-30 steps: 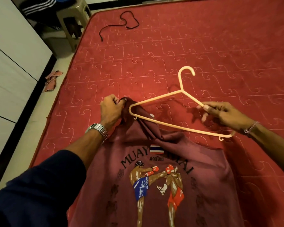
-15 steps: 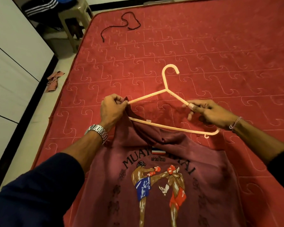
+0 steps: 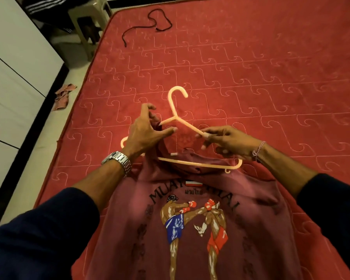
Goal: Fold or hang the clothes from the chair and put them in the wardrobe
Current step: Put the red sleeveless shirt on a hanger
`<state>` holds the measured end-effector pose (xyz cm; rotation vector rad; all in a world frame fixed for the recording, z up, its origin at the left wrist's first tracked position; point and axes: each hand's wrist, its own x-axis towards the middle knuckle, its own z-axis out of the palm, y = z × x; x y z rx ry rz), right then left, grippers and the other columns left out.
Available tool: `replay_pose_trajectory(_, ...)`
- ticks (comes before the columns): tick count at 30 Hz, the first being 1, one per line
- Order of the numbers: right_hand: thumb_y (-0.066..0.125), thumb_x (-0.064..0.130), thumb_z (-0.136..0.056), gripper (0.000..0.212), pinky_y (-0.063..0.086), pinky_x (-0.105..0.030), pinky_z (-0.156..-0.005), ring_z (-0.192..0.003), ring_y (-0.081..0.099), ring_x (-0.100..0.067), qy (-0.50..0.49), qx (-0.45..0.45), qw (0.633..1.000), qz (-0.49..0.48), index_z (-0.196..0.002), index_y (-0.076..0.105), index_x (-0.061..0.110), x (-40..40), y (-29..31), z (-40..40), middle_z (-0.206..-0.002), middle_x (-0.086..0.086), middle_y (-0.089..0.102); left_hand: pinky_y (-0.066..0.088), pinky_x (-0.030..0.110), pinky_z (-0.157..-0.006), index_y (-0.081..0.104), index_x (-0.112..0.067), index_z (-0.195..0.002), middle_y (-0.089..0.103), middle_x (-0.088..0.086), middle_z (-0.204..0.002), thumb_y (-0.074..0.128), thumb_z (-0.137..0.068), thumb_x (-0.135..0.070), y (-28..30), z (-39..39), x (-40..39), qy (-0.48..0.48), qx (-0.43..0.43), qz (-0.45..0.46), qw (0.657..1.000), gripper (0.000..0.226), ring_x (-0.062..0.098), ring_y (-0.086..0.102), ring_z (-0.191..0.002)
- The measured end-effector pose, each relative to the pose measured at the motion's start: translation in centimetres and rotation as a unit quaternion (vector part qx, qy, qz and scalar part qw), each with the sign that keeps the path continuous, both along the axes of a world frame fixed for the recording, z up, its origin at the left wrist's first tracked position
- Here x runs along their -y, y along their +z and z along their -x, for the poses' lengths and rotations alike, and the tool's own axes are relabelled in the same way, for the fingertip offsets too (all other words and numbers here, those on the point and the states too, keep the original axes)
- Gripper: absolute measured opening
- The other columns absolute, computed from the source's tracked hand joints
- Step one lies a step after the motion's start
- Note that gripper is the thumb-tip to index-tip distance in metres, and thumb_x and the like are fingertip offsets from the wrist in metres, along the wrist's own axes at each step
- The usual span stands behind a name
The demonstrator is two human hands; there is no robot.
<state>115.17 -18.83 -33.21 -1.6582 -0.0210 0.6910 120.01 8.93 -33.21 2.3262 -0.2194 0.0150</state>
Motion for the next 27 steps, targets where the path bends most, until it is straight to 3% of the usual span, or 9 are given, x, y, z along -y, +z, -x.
replay_pose_trajectory(4,0.054,0.022,-0.101,0.030,0.040,-0.018,-0.037,-0.051,0.049,-0.008,0.024,-0.109,0.992,-0.064,-0.128,0.064,0.012,-0.5,0.6,0.1,-0.100,-0.010,0.070,0.046,0.030,-0.051,0.073,-0.010,-0.091,0.066,-0.007,-0.067,0.067,-0.084,-0.056,-0.5,0.2,1.3,-0.058,-0.027,0.049,0.997,0.047,0.004,0.056,-0.055)
replay_pose_trajectory(7,0.057,0.030,-0.098,0.041,0.063,-0.034,-0.063,-0.078,0.069,-0.024,-0.026,-0.205,0.969,-0.135,-0.124,0.063,-0.001,0.3,0.1,-0.1,-0.105,-0.018,0.070,0.029,0.026,-0.047,0.073,-0.008,-0.077,0.052,-0.006,-0.054,0.065,-0.089,-0.054,-1.0,0.5,1.2,-0.064,0.000,0.059,0.996,0.048,0.003,0.038,-0.049)
replay_pose_trajectory(10,0.060,0.027,-0.099,0.027,0.061,-0.027,-0.061,-0.071,0.070,-0.015,-0.056,-0.048,0.995,0.072,-0.109,0.070,0.004,0.5,-2.2,-0.4,-0.095,-0.011,0.071,0.027,0.031,-0.047,0.066,-0.010,-0.066,0.052,0.011,-0.054,0.064,-0.084,-0.068,-1.2,0.6,0.3,-0.044,-0.011,0.042,0.998,0.062,0.010,0.036,-0.049)
replay_pose_trajectory(14,0.085,0.040,-0.076,0.043,0.058,-0.024,-0.067,-0.080,0.068,-0.011,0.037,0.064,0.960,0.271,-0.108,0.073,0.013,-1.8,-4.3,-0.9,-0.101,-0.002,0.074,0.021,0.029,-0.047,0.040,-0.019,-0.045,0.032,-0.005,-0.046,0.070,-0.081,-0.063,-0.5,1.2,-0.6,-0.016,-0.042,0.031,0.999,0.064,0.011,0.027,-0.044)
replay_pose_trajectory(17,0.084,0.065,-0.063,0.055,0.056,-0.035,-0.077,-0.085,0.066,-0.018,0.049,0.118,0.899,0.419,-0.099,0.071,0.026,-4.4,-5.6,-1.0,-0.093,0.005,0.071,0.022,0.026,-0.045,0.041,-0.016,-0.048,0.032,-0.006,-0.045,0.070,-0.080,-0.064,-0.5,1.4,-1.1,-0.013,-0.056,0.028,0.998,0.064,0.008,0.027,-0.041)
replay_pose_trajectory(19,0.082,0.062,-0.069,0.048,0.053,-0.034,-0.075,-0.087,0.066,-0.024,0.050,0.143,0.876,0.458,-0.098,0.071,0.025,-5.5,-6.5,-1.2,-0.092,0.001,0.071,0.024,0.024,-0.043,0.046,-0.010,-0.050,0.035,-0.005,-0.044,0.069,-0.079,-0.065,-0.7,1.6,-1.5,-0.010,-0.066,0.026,0.997,0.067,0.006,0.029,-0.038)
replay_pose_trajectory(22,0.082,0.046,-0.079,0.025,0.051,-0.027,-0.064,-0.073,0.065,-0.017,-0.004,0.109,0.939,0.326,-0.078,0.072,0.023,-5.2,-6.9,-1.3,-0.077,0.002,0.071,0.024,0.023,-0.042,0.046,-0.012,-0.050,0.036,-0.005,-0.044,0.070,-0.081,-0.063,-0.9,1.9,-1.7,0.009,-0.067,0.021,0.997,0.064,0.005,0.030,-0.038)
replay_pose_trajectory(24,0.076,0.043,-0.086,0.031,0.047,-0.025,-0.054,-0.058,0.060,-0.014,-0.103,0.075,0.966,0.226,-0.072,0.070,0.016,-4.2,-6.2,-1.2,-0.066,0.000,0.067,0.023,0.024,-0.042,0.044,-0.015,-0.049,0.034,-0.007,-0.045,0.070,-0.081,-0.063,-0.9,2.0,-1.9,0.026,-0.060,0.015,0.998,0.063,0.005,0.027,-0.039)
replay_pose_trajectory(27,0.066,0.040,-0.095,0.035,0.043,-0.025,-0.054,-0.060,0.053,-0.018,-0.212,0.009,0.975,0.071,-0.085,0.067,0.007,-1.7,-5.0,-0.5,-0.071,-0.010,0.059,0.023,0.027,-0.045,0.043,-0.008,-0.051,0.033,-0.004,-0.048,0.065,-0.080,-0.069,-0.9,2.1,-2.0,0.056,-0.033,-0.002,0.998,0.071,0.008,0.027,-0.045)
